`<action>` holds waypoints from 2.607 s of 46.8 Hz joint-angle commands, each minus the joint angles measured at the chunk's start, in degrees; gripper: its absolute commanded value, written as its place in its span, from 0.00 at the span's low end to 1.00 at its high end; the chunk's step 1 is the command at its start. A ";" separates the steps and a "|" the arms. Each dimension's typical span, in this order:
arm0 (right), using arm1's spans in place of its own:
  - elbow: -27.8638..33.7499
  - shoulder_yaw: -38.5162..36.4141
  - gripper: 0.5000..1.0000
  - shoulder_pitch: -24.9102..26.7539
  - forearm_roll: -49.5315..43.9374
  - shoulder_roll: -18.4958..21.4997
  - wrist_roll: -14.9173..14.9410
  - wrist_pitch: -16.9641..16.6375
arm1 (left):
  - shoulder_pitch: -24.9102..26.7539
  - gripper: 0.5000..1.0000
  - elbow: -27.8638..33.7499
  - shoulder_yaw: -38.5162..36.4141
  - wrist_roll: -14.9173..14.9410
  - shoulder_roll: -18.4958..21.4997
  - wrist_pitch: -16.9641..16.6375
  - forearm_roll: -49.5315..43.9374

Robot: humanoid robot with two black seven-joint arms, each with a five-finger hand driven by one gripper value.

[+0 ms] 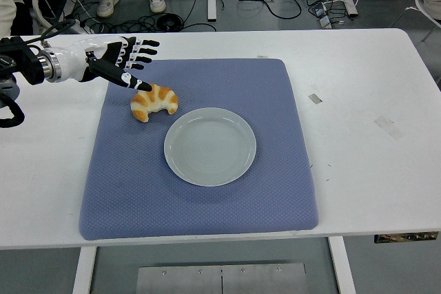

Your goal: Place the bread on the plate

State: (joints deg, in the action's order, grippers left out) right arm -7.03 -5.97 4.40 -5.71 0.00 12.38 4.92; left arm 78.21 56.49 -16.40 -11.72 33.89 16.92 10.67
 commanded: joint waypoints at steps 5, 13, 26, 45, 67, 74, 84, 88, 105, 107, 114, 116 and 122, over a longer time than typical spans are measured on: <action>0.00 0.00 1.00 -0.01 0.00 0.00 0.01 0.00 | 1.34 0.97 -0.33 -3.45 0.38 -1.36 -2.06 -0.12; 0.00 0.00 1.00 -0.01 0.00 0.00 0.01 0.00 | 4.32 0.97 -0.33 -9.87 0.29 -2.86 -5.92 -0.56; 0.00 0.00 1.00 -0.01 0.00 0.00 0.01 0.00 | 6.61 0.97 -0.95 -15.24 0.20 -4.71 -10.24 -0.56; 0.00 0.00 1.00 -0.01 0.00 0.00 0.01 0.00 | 4.15 0.96 -2.88 -15.06 0.12 -6.81 -11.38 -0.65; 0.00 0.00 1.00 -0.01 0.00 0.00 0.01 0.00 | 0.64 0.92 -4.90 -14.89 0.12 -9.45 -17.53 0.05; 0.00 0.00 1.00 -0.01 0.00 0.00 0.01 0.00 | -0.68 0.88 -4.90 -14.80 0.12 -10.86 -20.87 0.32; 0.00 0.00 1.00 -0.01 0.00 0.00 0.01 0.00 | -1.74 0.70 -6.22 -14.71 0.12 -12.70 -21.57 0.49; 0.00 0.00 1.00 -0.01 0.00 0.00 0.01 0.00 | -1.74 0.53 -6.13 -14.71 0.12 -12.79 -21.57 0.67; 0.00 0.00 1.00 -0.01 0.00 0.00 0.01 0.00 | -1.12 0.20 -6.13 -14.01 0.12 -12.53 -21.57 0.49; 0.00 0.00 1.00 -0.01 0.00 0.00 0.01 0.00 | -1.04 0.20 -6.13 -13.57 0.12 -12.53 -21.57 0.49; 0.00 0.00 1.00 -0.01 0.00 0.00 0.01 0.00 | -0.25 0.19 -6.04 -11.81 0.38 -12.44 -21.49 0.67; 0.00 0.00 1.00 -0.01 0.00 0.00 0.01 0.00 | 0.02 0.18 -5.61 -11.02 0.38 -12.35 -21.49 0.67; 0.00 0.00 1.00 -0.01 0.00 0.00 0.01 0.00 | 0.89 0.00 -4.55 -9.35 0.20 -12.26 -21.31 1.02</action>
State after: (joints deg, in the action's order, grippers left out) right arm -7.03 -5.96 4.39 -5.71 0.00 12.39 4.92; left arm 78.64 51.33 -26.26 -11.35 21.63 -4.49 11.46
